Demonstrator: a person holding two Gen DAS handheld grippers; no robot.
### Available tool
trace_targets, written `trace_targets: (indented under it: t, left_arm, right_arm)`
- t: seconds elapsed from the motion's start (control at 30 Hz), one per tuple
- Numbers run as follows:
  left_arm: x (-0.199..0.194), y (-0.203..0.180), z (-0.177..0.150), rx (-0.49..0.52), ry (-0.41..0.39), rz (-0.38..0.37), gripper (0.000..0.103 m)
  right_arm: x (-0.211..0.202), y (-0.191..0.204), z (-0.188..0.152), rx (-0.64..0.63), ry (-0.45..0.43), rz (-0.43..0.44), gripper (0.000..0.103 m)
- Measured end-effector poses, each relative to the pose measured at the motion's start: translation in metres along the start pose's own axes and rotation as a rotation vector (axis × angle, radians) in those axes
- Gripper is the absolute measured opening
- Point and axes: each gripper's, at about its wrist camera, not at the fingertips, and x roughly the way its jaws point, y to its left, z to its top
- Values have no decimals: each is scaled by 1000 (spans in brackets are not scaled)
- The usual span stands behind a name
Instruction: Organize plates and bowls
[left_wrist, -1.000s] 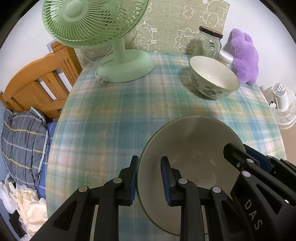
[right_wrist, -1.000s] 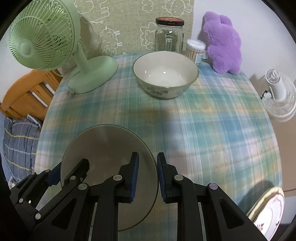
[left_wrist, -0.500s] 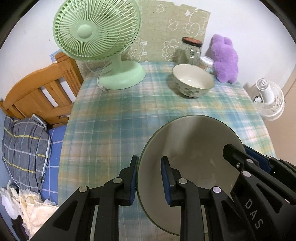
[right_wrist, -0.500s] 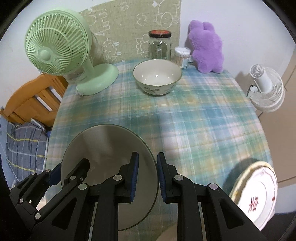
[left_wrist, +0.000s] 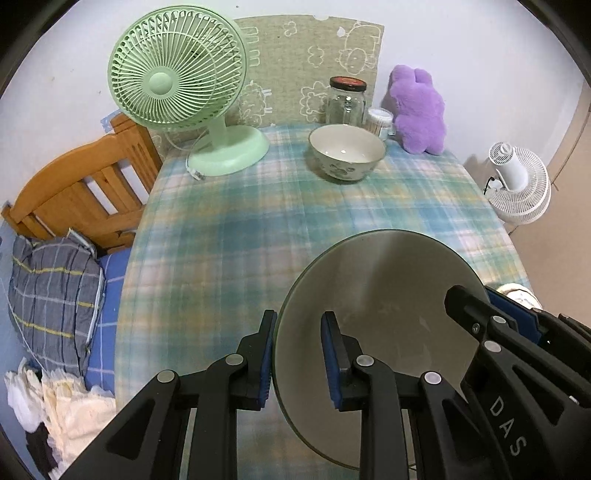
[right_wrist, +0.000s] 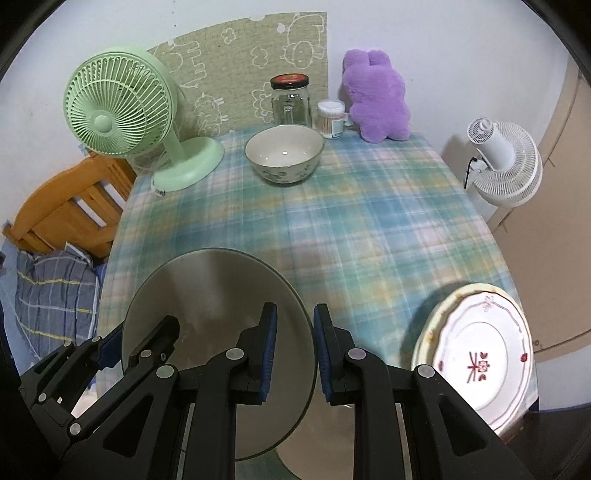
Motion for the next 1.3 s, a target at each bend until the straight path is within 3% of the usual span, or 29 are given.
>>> trace_targets:
  t: [0.63, 1.0, 1.3]
  left_arm:
    - [-7, -69, -41, -83, 54, 33, 22]
    - [13, -85, -61, -119, 115, 55, 22]
    - [21, -85, -66, -122, 125, 128, 22]
  right_arm:
    - [-13, -77, -33, -76, 59, 48, 24]
    - [8, -97, -47, -105, 120, 63, 24]
    - [25, -94, -53, -130, 147, 97, 24]
